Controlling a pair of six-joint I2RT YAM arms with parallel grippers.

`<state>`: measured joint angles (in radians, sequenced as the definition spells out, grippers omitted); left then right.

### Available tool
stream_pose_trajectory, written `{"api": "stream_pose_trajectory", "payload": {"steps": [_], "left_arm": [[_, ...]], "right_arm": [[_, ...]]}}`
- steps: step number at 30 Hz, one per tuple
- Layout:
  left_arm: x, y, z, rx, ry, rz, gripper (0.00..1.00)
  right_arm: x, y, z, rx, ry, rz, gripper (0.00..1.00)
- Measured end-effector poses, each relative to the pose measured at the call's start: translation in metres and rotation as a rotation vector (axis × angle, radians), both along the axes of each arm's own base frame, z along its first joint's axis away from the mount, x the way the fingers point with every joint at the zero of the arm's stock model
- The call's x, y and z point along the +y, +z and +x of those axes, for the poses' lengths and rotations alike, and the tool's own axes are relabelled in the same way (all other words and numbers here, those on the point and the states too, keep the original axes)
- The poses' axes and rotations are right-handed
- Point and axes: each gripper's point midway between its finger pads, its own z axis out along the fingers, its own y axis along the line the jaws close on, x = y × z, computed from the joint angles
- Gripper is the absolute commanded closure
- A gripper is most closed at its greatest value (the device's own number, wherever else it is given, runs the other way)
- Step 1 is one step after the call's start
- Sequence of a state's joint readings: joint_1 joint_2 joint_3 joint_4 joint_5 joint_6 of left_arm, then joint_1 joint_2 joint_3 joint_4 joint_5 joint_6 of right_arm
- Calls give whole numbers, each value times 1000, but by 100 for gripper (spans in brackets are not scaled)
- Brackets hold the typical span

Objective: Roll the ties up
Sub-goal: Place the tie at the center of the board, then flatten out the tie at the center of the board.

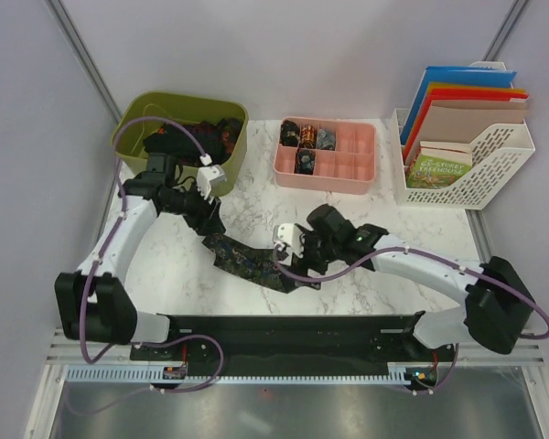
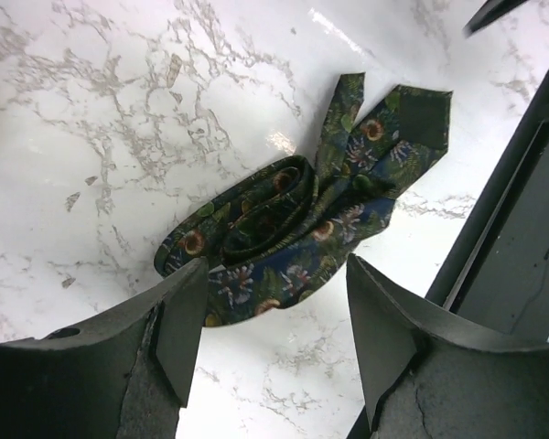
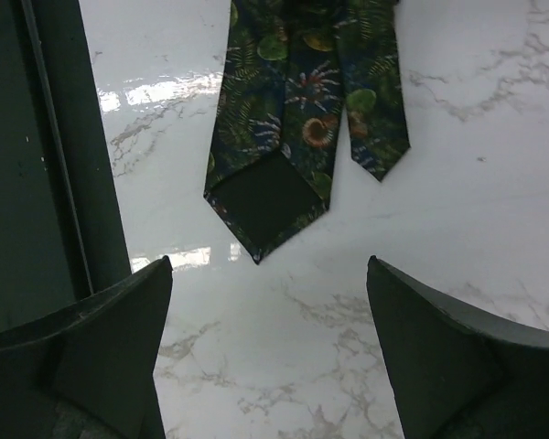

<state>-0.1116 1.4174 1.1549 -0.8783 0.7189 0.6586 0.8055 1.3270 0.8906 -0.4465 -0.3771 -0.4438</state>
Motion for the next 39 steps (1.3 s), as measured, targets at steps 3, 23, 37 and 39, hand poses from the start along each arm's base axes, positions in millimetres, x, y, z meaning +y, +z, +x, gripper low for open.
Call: {"api": "stream_pose_trajectory", "payload": {"steps": [3,23,37,39], "left_arm": [[8,23,-9,-67,26,-44,31],[53,6,-12,-74,128,-81,37],[53,-62,-18,-143,-191,0,31],[55,-69,-17,-132,-200,-2,31]], "right_arm": [[22,-24,-10,-9,78,-58,19],[-10,-83,16,-26,54,-284,100],[-96,-19,23,1,-132,-211,27],[-85,-20,21,4,-115,-195,22]]}}
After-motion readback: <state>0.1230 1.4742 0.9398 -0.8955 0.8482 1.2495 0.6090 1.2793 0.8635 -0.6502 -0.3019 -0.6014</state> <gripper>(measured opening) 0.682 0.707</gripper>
